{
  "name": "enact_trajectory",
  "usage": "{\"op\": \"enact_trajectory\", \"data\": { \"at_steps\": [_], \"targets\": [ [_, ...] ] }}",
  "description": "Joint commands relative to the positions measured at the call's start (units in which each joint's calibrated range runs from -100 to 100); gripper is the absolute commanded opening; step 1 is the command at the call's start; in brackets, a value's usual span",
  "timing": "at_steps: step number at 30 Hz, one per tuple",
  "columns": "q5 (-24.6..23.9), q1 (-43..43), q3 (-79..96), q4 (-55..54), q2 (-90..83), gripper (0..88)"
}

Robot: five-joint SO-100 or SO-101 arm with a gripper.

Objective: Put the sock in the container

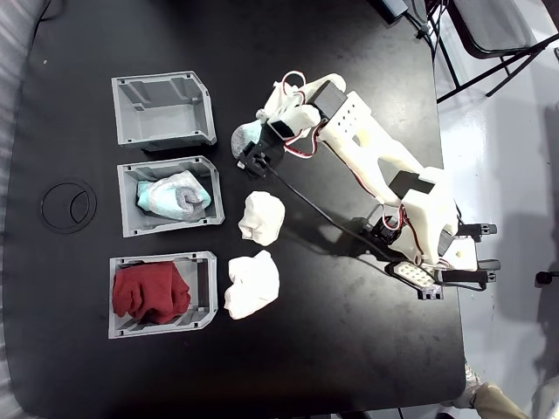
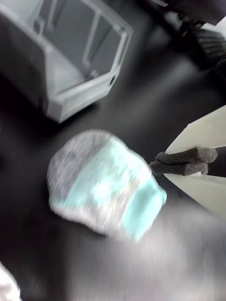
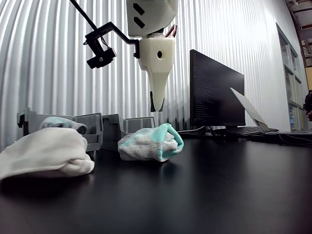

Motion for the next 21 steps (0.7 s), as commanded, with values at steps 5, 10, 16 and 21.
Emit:
{"op": "enact_trajectory", "data": {
  "at_steps": [5, 10, 16, 21],
  "targets": [
    [-0.4, 0.3, -3.0, 3.1, 0.1, 1.3],
    [-0.4, 0.4, -2.8, 3.1, 0.1, 1.7],
    [0.1, 0.4, -3.0, 3.0, 0.1, 4.9],
    [-0.3, 0.5, -3.0, 3.5, -0.7, 28.7]
  ]
}}
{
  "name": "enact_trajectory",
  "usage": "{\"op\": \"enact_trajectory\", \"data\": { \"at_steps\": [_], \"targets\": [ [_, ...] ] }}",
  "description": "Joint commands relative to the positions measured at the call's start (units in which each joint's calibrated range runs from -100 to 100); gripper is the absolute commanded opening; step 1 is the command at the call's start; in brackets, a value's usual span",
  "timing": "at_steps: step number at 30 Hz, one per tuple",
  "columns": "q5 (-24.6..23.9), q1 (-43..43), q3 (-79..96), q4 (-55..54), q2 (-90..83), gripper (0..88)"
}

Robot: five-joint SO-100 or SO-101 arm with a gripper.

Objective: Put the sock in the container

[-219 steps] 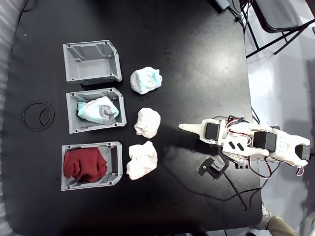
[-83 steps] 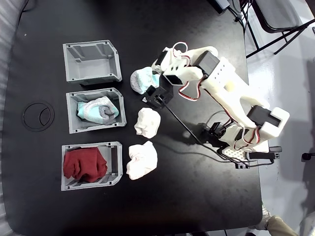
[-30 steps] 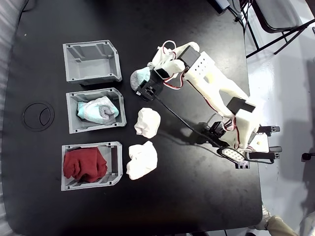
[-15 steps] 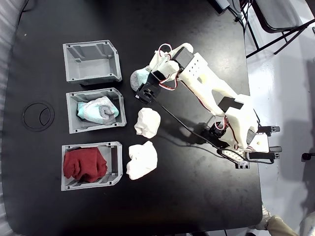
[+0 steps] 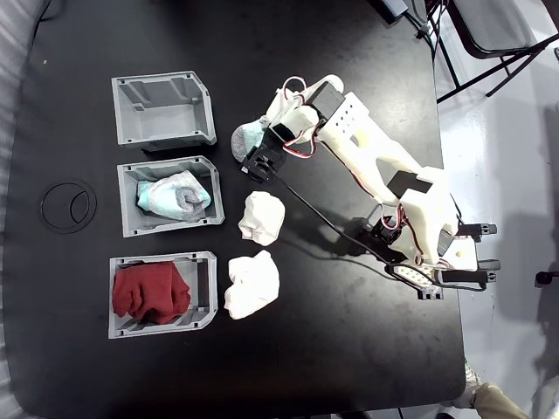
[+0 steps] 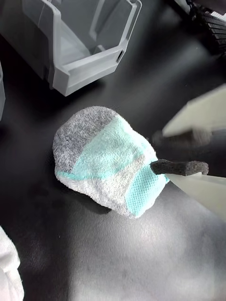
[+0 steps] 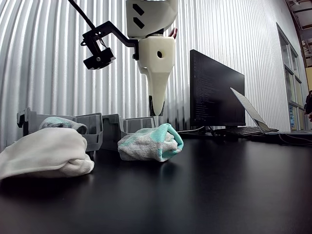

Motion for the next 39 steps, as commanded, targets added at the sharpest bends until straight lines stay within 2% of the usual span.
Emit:
{"op": "enact_trajectory", "data": {
  "at_steps": [1, 4, 7, 14, 34, 39],
  "targets": [
    [-0.3, 0.1, -2.7, 0.5, -1.8, 33.8],
    [-0.3, 0.1, -2.6, 0.6, -1.9, 46.1],
    [-0.4, 0.1, -2.5, 3.4, -1.7, 50.9],
    [-0.4, 0.0, -1.9, 6.3, -0.8, 50.8],
    [-0.4, -0.8, -2.8, 5.5, 7.7, 50.8],
    [-0.4, -0.5, -2.7, 2.5, 8.3, 50.7]
  ]
}}
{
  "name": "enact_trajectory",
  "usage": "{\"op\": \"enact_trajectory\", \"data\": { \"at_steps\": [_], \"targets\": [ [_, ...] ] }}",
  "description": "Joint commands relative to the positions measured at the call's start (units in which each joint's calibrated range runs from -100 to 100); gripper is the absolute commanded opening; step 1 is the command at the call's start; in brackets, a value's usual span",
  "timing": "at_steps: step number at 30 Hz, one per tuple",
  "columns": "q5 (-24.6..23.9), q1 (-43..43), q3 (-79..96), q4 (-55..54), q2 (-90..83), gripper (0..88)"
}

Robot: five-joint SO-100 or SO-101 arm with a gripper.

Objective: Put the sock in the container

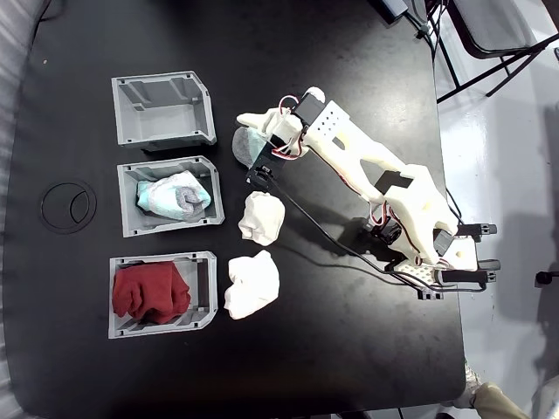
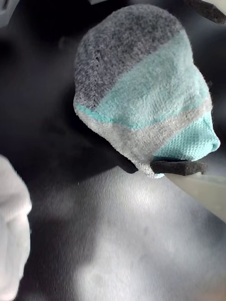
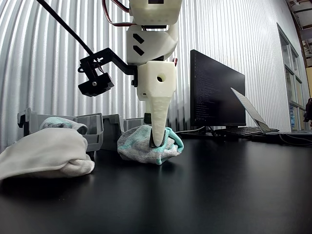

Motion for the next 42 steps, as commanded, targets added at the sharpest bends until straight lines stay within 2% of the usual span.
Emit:
{"op": "enact_trajectory", "data": {
  "at_steps": [1, 4, 6, 22, 34, 42],
  "targets": [
    [-0.2, -0.3, -2.2, -2.0, 0.1, 50.7],
    [-0.2, -0.3, -2.2, -1.9, 0.8, 49.7],
    [-0.2, -0.3, -2.2, -1.9, 1.2, 45.9],
    [-0.2, 0.2, -2.2, -1.7, 0.5, 1.4],
    [-0.3, -0.7, -5.4, -1.1, -2.0, 1.4],
    [-0.3, -10.0, -8.2, 4.4, -12.5, 1.4]
  ]
}}
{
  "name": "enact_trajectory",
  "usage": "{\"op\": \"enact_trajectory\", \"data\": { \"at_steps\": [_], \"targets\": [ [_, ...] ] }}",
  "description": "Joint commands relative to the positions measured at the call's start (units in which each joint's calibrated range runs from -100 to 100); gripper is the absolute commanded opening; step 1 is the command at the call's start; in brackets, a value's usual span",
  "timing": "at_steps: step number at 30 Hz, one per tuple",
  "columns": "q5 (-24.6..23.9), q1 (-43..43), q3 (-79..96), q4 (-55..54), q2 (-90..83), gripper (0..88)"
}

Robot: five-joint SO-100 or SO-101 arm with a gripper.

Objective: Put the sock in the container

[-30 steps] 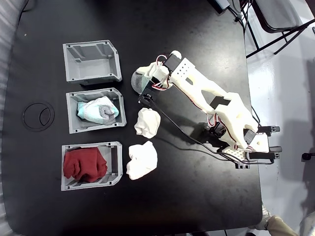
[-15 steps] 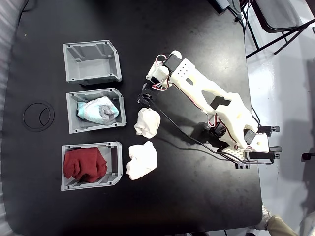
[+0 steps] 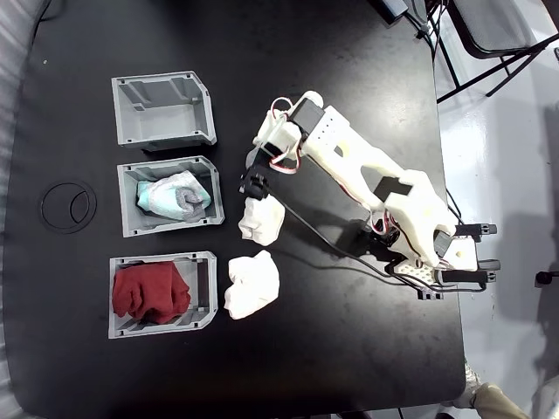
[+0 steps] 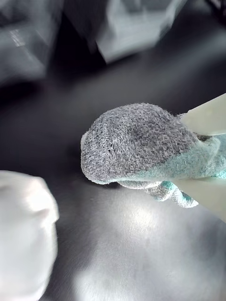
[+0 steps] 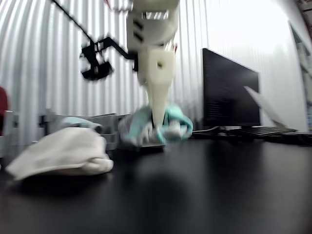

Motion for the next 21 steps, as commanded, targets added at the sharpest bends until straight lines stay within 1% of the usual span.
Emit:
{"op": "enact_trajectory", "data": {
  "at_steps": [1, 8, 17, 21],
  "targets": [
    [-0.3, -5.0, -3.1, 1.4, -9.7, 1.4],
    [-0.2, -12.5, -3.2, -1.0, -14.9, 1.4],
    [-0.2, -17.8, -3.2, -14.3, -15.9, 1.4],
    [-0.2, -18.4, -3.2, -21.5, -15.4, 1.4]
  ]
}}
